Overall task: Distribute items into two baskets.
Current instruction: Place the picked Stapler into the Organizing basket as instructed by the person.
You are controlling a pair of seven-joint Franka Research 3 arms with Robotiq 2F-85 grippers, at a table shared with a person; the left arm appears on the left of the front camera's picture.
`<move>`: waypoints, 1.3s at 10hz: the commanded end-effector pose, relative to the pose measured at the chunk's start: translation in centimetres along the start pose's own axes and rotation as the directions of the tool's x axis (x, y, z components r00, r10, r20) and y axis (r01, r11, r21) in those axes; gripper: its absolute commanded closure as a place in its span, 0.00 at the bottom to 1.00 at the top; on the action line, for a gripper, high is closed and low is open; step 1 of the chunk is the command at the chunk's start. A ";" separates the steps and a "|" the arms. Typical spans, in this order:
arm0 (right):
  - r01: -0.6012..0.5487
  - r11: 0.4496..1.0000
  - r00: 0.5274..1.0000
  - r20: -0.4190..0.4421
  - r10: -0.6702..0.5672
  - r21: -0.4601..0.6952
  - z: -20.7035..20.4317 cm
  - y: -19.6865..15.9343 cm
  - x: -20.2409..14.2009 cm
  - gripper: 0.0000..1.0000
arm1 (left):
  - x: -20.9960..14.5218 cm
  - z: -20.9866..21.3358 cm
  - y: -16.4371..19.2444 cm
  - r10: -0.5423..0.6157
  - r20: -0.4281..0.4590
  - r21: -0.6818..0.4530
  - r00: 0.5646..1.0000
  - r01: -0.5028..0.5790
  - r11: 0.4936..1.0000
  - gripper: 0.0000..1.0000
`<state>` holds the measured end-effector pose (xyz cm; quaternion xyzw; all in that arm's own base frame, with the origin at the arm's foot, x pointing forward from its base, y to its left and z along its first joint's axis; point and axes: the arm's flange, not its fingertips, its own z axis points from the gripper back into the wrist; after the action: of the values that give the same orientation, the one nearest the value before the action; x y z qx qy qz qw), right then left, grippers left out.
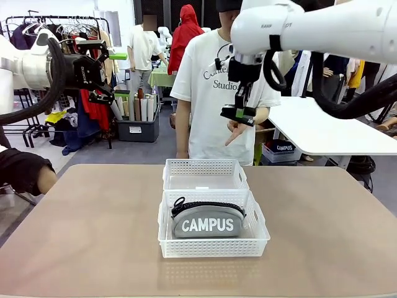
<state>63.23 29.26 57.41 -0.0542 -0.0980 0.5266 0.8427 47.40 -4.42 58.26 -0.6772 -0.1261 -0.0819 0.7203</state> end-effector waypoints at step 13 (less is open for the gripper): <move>-0.457 0.858 0.882 -0.004 0.471 0.233 -14.0 5.1 9.0 1.00 | -0.1 0.0 -0.1 -0.001 0.000 -0.002 1.000 0.001 1.000 0.00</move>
<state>64.82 39.12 42.74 -0.0017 0.0009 0.7114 0.7028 47.40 -4.42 58.25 -0.6772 -0.1260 -0.0818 0.7203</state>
